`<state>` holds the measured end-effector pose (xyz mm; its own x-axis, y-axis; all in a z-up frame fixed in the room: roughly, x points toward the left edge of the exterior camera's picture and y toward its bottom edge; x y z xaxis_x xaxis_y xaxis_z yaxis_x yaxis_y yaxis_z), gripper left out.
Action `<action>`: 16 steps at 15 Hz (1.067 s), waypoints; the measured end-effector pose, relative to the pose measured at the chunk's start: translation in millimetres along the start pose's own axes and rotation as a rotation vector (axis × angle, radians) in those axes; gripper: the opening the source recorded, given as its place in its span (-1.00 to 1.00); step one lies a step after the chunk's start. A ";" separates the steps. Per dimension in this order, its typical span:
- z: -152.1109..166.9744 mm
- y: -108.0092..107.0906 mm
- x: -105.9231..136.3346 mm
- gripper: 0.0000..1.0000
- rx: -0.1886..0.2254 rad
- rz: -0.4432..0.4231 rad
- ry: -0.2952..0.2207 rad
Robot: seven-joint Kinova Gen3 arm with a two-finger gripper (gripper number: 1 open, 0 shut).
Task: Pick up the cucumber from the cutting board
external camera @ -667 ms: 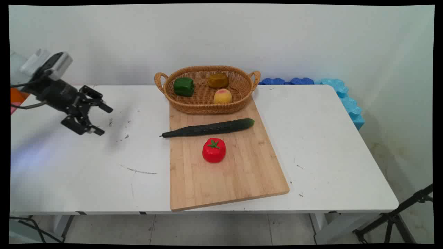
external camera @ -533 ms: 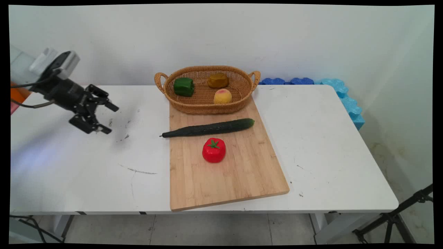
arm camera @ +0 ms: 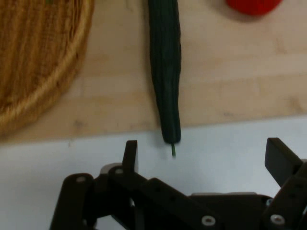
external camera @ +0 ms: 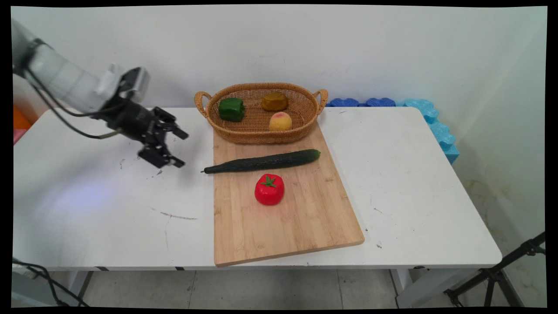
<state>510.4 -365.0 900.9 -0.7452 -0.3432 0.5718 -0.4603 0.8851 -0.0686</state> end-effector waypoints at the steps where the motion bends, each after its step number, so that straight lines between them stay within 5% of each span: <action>1: 10.1 0.9 8.2 1.00 0.006 -0.003 -0.001; 10: 91.2 2.3 63.3 1.00 0.052 -0.056 -0.019; 16: 126.4 1.2 79.2 1.00 0.066 -0.089 -0.039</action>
<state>389.8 -430.8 842.8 -0.7173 -0.4327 0.5461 -0.5555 0.8283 -0.0733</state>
